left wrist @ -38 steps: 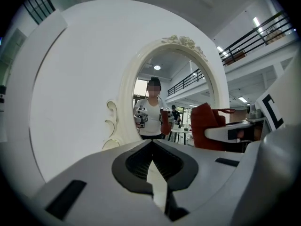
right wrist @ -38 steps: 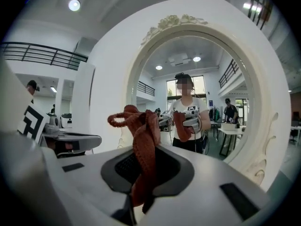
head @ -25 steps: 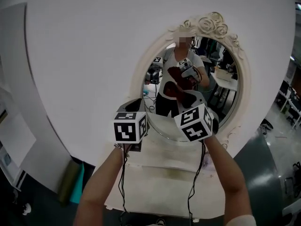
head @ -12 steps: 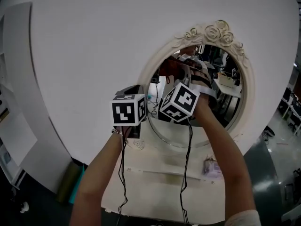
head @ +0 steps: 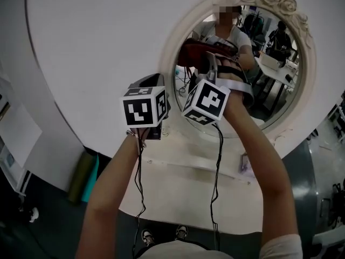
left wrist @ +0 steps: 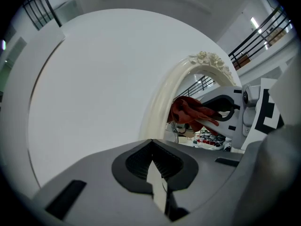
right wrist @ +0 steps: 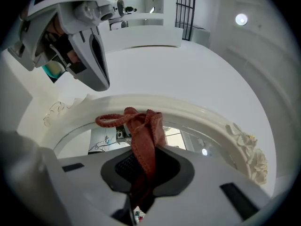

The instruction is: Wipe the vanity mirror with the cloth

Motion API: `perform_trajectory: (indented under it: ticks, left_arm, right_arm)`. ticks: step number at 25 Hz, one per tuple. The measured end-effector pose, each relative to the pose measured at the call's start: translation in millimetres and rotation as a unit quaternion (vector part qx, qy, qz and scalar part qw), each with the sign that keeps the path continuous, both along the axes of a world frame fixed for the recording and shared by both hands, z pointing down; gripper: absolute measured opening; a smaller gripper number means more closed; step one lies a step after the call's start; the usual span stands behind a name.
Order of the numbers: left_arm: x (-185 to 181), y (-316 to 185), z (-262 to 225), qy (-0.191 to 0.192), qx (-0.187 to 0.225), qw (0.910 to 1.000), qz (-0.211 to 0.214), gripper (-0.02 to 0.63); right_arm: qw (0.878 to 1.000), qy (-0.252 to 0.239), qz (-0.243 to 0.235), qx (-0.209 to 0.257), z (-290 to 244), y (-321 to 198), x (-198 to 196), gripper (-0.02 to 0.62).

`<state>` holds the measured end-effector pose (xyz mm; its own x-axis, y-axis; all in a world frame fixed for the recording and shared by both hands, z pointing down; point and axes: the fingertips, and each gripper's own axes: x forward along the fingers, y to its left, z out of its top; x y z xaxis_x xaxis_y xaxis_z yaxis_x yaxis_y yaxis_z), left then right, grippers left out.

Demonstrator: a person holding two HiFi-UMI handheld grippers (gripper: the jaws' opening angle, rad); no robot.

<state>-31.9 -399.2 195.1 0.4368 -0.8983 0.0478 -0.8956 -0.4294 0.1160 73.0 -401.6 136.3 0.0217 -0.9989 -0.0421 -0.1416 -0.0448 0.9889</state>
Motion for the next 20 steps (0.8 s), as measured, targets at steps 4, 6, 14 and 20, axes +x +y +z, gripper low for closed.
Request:
perform_trajectory:
  ticks: [4, 6, 14, 20]
  left_arm:
    - [-2.0, 0.6, 42.6, -0.011, -0.015, 0.9998, -0.004, 0.006]
    - [-3.8, 4.0, 70.0, -0.011, -0.028, 0.9995, -0.003, 0.005]
    - [-9.1, 18.7, 190.9, -0.024, -0.098, 0.9949, 0.006, 0.005]
    - [-2.7, 28.0, 252.9, -0.034, -0.145, 0.9888, 0.016, 0.005]
  right_arm:
    - [0.999, 0.014, -0.006, -0.032, 58.9, -7.9, -4.9, 0.058]
    - [0.998, 0.019, -0.008, -0.052, 95.9, -9.3, -5.3, 0.058]
    - [0.99, 0.0, -0.003, -0.142, 238.9, -1.5, 6.0, 0.058]
    - [0.983, -0.023, 0.013, -0.183, 305.5, 6.6, 21.2, 0.058]
